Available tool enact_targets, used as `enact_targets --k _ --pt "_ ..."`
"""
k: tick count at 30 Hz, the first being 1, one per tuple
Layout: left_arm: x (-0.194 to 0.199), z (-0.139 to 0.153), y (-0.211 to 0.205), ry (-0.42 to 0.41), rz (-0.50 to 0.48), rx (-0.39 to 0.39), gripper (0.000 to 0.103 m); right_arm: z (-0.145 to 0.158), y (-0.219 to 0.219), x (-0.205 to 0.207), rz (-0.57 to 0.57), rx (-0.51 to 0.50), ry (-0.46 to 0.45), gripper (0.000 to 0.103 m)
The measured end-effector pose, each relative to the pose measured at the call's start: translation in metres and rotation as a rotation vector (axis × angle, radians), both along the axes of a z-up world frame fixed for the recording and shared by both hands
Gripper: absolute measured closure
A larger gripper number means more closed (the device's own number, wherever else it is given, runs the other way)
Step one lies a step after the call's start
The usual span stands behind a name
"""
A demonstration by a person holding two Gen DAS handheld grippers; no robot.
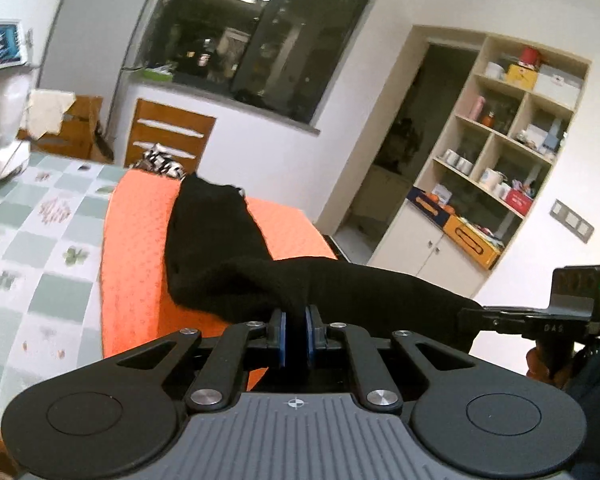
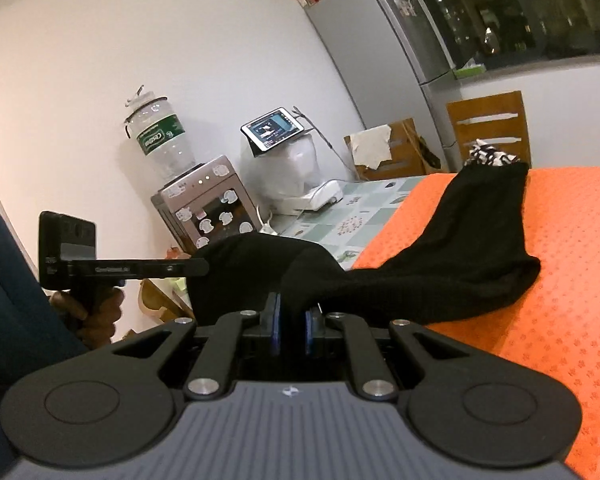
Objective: Fold clothes
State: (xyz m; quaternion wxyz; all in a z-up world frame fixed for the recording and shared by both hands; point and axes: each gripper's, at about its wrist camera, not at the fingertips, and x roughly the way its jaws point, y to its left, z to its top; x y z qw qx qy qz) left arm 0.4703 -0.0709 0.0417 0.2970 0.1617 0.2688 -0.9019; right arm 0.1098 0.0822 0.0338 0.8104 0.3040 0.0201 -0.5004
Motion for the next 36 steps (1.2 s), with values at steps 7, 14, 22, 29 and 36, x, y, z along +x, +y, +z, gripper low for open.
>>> enact_targets --k 7,14,22,29,36 --pt "-0.001 -0.061 0.022 -0.05 0.116 0.094 0.091 -0.062 0.013 -0.005 0.004 0.102 -0.044 0.09" --pt "-0.011 -0.064 -0.011 -0.037 0.118 0.069 0.091 -0.081 -0.003 0.002 -0.042 0.141 -0.027 0.09" --pt "-0.058 -0.066 -0.116 -0.061 0.055 0.035 0.09 -0.071 -0.094 -0.022 -0.171 0.163 0.014 0.09" --pt "-0.109 -0.096 -0.202 -0.137 0.019 0.08 0.09 -0.107 -0.195 -0.062 -0.286 0.274 -0.021 0.09" --pt "-0.139 -0.14 -0.251 -0.214 0.023 0.175 0.086 -0.159 -0.259 -0.092 -0.308 0.413 -0.057 0.089"
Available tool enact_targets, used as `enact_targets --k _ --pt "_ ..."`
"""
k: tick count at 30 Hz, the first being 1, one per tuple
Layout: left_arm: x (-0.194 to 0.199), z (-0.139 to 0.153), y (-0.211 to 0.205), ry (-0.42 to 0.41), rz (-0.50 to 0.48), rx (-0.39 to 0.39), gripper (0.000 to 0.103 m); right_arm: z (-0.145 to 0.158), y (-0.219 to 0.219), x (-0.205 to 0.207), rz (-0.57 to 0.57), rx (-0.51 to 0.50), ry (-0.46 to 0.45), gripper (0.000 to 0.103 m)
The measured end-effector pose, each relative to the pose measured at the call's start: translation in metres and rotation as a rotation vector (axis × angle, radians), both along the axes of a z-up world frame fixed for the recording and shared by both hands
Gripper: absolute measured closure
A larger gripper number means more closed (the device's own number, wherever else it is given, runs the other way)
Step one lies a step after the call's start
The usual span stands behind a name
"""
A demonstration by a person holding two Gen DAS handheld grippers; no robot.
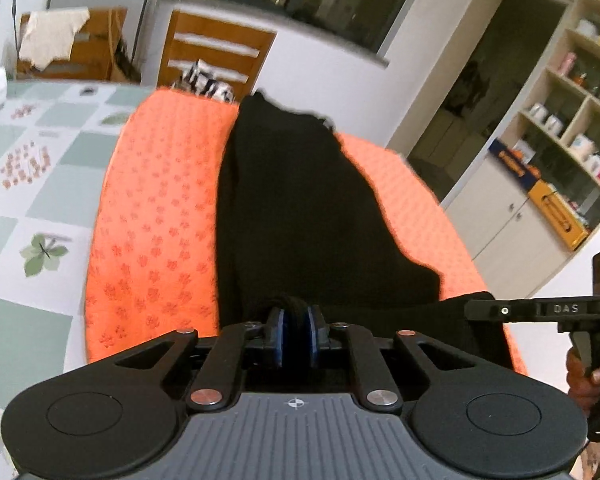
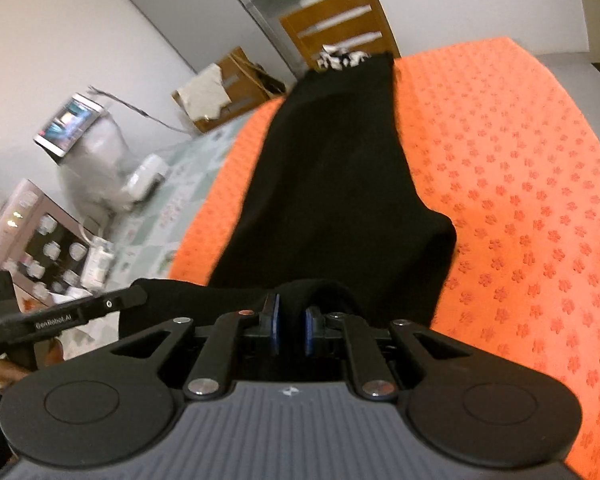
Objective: Fold clothes
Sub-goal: 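Lay the folded end down and open both grippers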
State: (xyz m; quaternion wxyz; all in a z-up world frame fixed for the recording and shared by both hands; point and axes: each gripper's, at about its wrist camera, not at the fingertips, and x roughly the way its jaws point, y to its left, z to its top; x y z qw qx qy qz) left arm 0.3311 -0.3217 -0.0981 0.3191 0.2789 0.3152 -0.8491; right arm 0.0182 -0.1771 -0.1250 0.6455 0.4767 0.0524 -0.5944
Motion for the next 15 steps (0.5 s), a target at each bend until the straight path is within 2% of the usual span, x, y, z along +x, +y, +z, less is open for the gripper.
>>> enact_targets --k 3,6,8,9,10,11,13,15 --pt "-0.005 -0.016 -0.011 -0.025 0.027 0.036 0.083 -0.016 -0.015 -0.005 0.015 0.039 0.0 0.088" --pt "-0.007 -0.02 -0.014 -0.046 0.029 0.041 0.081 -0.026 -0.025 -0.01 0.031 0.065 -0.007 0.086" --pt "-0.003 -0.014 -0.013 -0.04 0.042 0.04 0.074 -0.029 -0.029 -0.014 0.046 0.078 -0.015 0.085" --pt "-0.001 -0.01 -0.012 -0.037 0.049 0.039 0.064 -0.028 -0.03 -0.015 0.051 0.084 -0.023 0.084" --pt "0.002 -0.005 -0.011 -0.034 0.06 0.024 0.055 -0.026 -0.029 -0.015 0.058 0.089 -0.025 0.081" --pt "0.007 0.002 -0.01 -0.03 0.061 0.007 0.053 -0.023 -0.027 -0.016 0.064 0.094 -0.026 0.078" --pt "0.017 0.016 -0.005 -0.026 0.064 -0.025 0.048 -0.014 -0.021 -0.015 0.067 0.099 0.016 0.059" --pt "0.029 0.031 0.003 -0.021 0.069 -0.062 0.044 -0.002 -0.01 -0.015 0.048 0.084 0.069 0.051"
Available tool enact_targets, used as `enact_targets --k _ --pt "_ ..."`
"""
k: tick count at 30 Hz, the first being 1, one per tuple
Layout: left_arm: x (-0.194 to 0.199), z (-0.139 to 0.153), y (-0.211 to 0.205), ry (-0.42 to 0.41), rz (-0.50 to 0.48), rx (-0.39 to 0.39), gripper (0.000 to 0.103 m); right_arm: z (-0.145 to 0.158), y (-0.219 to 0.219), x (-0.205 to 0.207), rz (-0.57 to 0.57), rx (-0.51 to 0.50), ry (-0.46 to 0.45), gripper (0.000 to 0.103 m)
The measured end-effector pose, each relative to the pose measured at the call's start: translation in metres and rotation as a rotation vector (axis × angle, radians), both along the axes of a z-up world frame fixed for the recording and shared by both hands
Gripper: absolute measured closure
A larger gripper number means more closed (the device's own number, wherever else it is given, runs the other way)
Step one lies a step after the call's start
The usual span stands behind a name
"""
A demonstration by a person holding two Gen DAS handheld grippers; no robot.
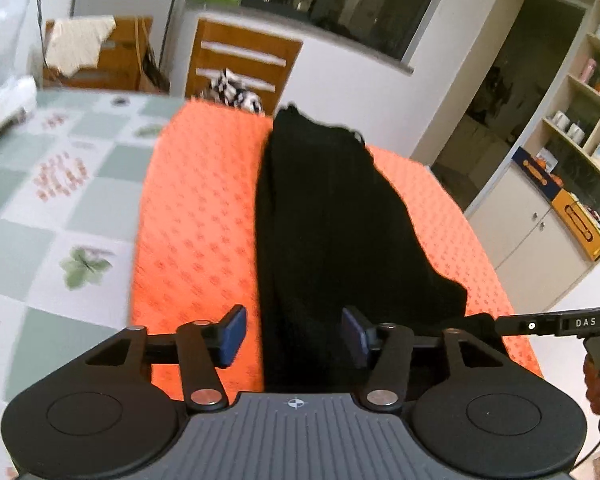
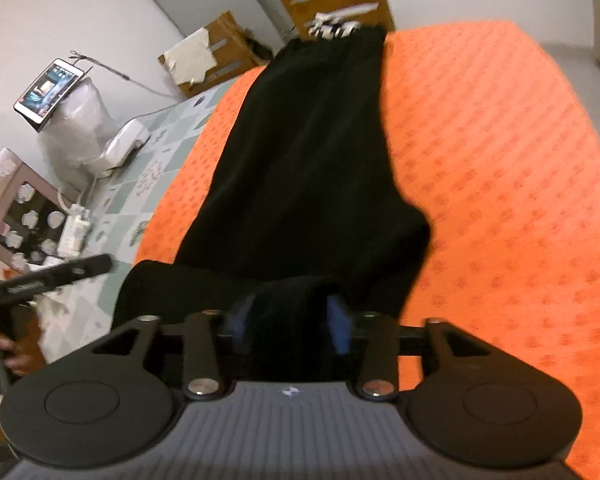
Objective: Fold clothes
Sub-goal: 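Lay the folded end down and open both grippers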
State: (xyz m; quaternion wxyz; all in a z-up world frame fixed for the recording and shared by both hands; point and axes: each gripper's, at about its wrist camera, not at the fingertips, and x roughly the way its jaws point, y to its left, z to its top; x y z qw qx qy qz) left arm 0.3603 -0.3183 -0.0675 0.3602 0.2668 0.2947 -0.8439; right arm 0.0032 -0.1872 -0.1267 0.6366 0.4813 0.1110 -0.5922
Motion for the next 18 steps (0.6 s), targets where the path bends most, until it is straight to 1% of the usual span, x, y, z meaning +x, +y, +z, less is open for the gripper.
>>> enact_targets --k 3,5,9,12,15,18 --pt "0.013 0.017 0.019 -0.018 -0.018 -0.054 0.043 0.014 0.017 -0.004 -0.014 -0.024 0.03 0.051" --pt "0.019 0.021 0.033 -0.04 -0.036 -0.077 0.04 0.024 0.03 -0.003 -0.007 -0.047 0.072 0.051" --pt "0.028 0.021 0.065 -0.069 -0.065 -0.095 0.039 0.039 0.057 0.006 0.064 -0.098 0.159 0.051" --pt "0.035 0.016 0.084 -0.058 -0.048 -0.067 0.038 0.047 0.077 0.018 0.129 -0.147 0.194 0.05" --pt "0.043 0.008 0.102 -0.033 -0.019 -0.016 0.037 0.051 0.096 0.035 0.21 -0.2 0.191 0.041" --pt "0.046 -0.005 0.119 -0.021 0.002 0.038 0.036 0.052 0.114 0.056 0.308 -0.244 0.23 0.039"
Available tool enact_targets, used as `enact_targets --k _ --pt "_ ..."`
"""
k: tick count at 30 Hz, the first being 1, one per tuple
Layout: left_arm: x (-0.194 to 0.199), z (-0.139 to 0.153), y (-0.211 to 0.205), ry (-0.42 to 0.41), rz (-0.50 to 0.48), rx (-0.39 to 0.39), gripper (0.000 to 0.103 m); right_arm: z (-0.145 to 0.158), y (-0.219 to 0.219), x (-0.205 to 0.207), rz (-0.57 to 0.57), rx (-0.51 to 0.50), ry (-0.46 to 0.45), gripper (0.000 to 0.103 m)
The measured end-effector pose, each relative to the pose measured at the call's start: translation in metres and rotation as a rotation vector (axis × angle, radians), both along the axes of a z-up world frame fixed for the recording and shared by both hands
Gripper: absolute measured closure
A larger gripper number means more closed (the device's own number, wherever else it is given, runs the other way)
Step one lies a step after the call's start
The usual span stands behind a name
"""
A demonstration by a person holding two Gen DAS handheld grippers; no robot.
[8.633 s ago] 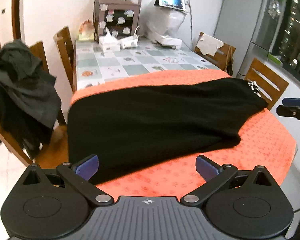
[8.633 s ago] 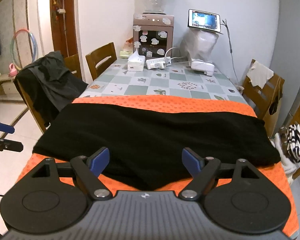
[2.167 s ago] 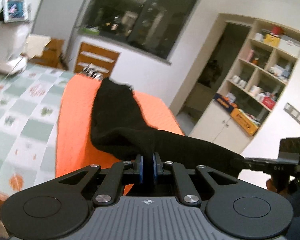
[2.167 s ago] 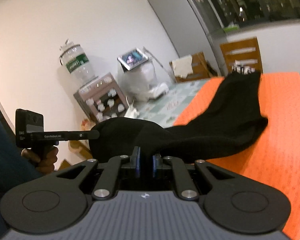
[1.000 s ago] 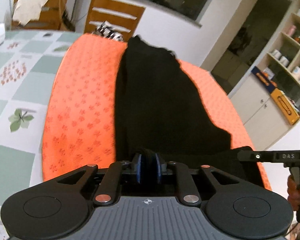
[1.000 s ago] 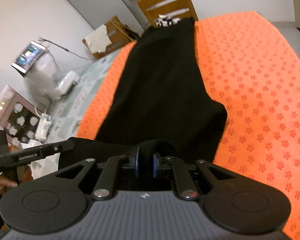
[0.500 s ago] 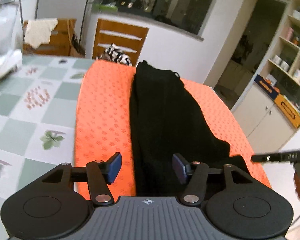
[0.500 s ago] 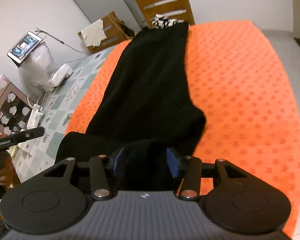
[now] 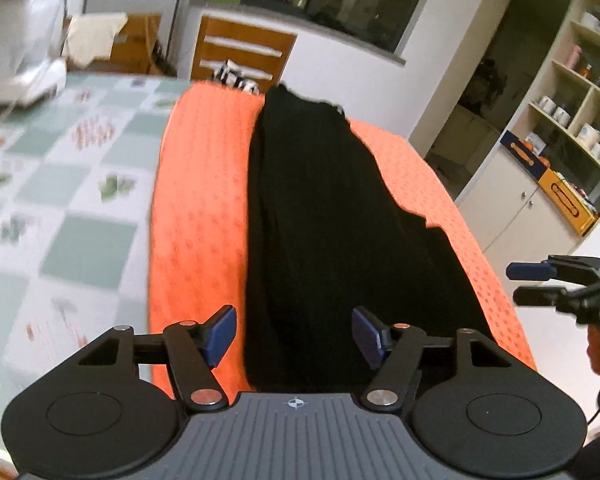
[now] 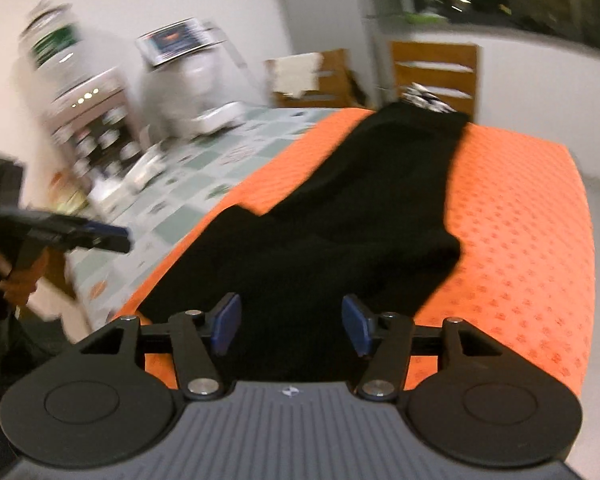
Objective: Fold clothes
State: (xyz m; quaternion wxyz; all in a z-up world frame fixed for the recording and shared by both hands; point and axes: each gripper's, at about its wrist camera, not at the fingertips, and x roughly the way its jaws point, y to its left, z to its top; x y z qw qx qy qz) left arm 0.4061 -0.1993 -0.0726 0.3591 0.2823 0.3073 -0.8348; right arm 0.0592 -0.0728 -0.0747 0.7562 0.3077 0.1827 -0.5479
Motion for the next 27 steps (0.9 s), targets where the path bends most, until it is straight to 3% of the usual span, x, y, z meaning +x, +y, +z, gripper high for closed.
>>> enact_targets --k 6,14,16,23,27 --pt "-0.003 -0.02 0.028 -0.003 0.047 0.046 0.036 -0.011 0.022 0.044 0.163 -0.011 0.183 0.038" --pt "-0.024 -0.023 0.062 0.008 0.192 0.051 0.034 -0.01 0.038 0.058 0.218 -0.009 0.17 0.038" --pt "-0.031 -0.022 0.072 0.021 0.241 0.052 0.026 -0.007 0.039 0.052 0.232 -0.013 0.164 0.037" --pt "-0.065 -0.027 0.1 0.143 0.551 0.13 0.02 0.006 0.035 0.011 0.279 -0.012 0.184 0.037" --pt "-0.092 -0.033 0.119 0.193 0.757 0.15 0.015 0.022 0.037 -0.034 0.296 -0.045 0.12 0.035"
